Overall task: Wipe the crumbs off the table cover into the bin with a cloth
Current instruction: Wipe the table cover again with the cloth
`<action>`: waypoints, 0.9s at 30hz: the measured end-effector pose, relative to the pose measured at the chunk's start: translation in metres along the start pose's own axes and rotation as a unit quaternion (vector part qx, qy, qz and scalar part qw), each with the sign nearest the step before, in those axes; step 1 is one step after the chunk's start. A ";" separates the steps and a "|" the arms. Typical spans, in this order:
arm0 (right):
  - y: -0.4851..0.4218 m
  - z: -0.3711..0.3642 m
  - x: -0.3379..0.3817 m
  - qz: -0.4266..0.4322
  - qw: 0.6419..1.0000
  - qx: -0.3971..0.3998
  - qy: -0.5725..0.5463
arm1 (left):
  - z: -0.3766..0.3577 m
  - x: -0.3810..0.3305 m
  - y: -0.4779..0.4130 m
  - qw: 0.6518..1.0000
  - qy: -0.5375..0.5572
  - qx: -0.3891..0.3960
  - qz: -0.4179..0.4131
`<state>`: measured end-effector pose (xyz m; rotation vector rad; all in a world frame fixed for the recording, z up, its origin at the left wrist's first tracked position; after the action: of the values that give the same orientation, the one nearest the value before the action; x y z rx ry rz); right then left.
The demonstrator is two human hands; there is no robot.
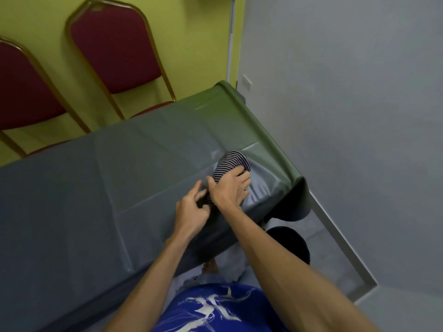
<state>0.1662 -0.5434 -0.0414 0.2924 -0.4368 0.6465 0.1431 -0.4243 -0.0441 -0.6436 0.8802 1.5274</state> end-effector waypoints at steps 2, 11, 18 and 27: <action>-0.002 0.003 -0.005 0.017 1.000 0.006 0.002 | 0.011 0.011 -0.003 1.000 -0.006 -0.016 -0.004; 0.052 0.002 0.004 0.380 0.923 0.067 -0.017 | 0.034 0.057 -0.016 0.962 -0.106 -0.253 0.002; 0.007 -0.009 -0.023 0.518 0.850 0.046 0.082 | 0.004 0.081 0.001 0.946 -0.263 -0.188 -0.025; -0.101 0.036 -0.066 0.303 0.948 -0.069 0.075 | 0.002 0.077 0.002 0.933 -0.307 -0.185 -0.012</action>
<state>0.1725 -0.6682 -0.0541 -0.0346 -0.4225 1.2248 0.1301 -0.3787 -0.1047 -0.3914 0.1065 1.7455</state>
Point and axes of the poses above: each hand's wrist, its own y-axis away from the middle knuckle, its own z-axis out of the back of the hand, x = y × z, the point moved 3 cm from there along -y, towards the middle knuckle, and after that the axes turned 11 degrees about -x, right-handed, at the moved point
